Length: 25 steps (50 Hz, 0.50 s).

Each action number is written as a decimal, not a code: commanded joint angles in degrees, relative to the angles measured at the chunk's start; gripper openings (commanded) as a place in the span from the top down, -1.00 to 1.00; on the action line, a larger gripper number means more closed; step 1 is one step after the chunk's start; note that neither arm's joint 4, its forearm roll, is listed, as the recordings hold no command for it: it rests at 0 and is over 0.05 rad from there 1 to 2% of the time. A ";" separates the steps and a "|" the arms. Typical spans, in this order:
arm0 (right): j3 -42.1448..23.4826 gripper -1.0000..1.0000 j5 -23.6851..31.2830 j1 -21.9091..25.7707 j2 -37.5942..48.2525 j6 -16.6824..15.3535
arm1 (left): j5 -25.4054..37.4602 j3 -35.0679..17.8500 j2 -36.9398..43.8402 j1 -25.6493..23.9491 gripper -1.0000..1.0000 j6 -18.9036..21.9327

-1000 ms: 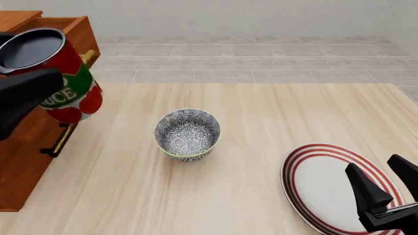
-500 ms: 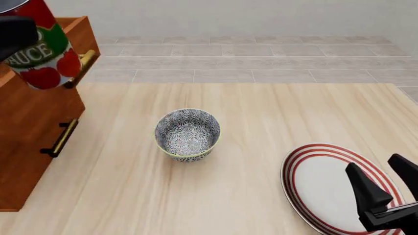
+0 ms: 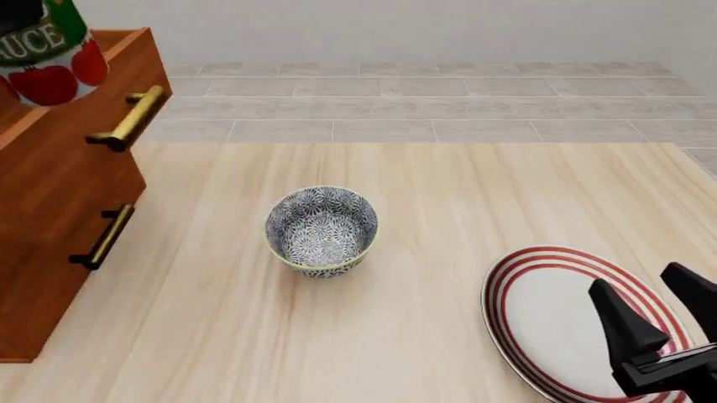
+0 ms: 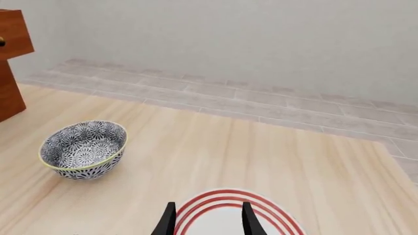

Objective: Put the ketchup in the top drawer of the cabinet.

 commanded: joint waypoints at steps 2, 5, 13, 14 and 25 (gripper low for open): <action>0.02 -1.00 -0.54 0.32 0.95 -0.08 | 0.86 -1.86 0.93 3.34 1.00 1.13; 0.02 -1.00 -0.74 0.35 1.23 -0.10 | 1.53 -2.79 1.04 3.75 1.00 1.12; -0.03 -1.00 -1.28 0.58 2.00 -0.19 | 1.60 -3.13 1.27 6.74 1.00 2.30; -0.03 -1.00 -1.29 0.58 2.02 -0.19 | 1.60 -3.13 1.27 6.74 1.00 2.30; -0.03 -1.00 -1.67 0.71 2.58 -0.28 | -0.85 -0.92 2.46 10.30 1.00 3.31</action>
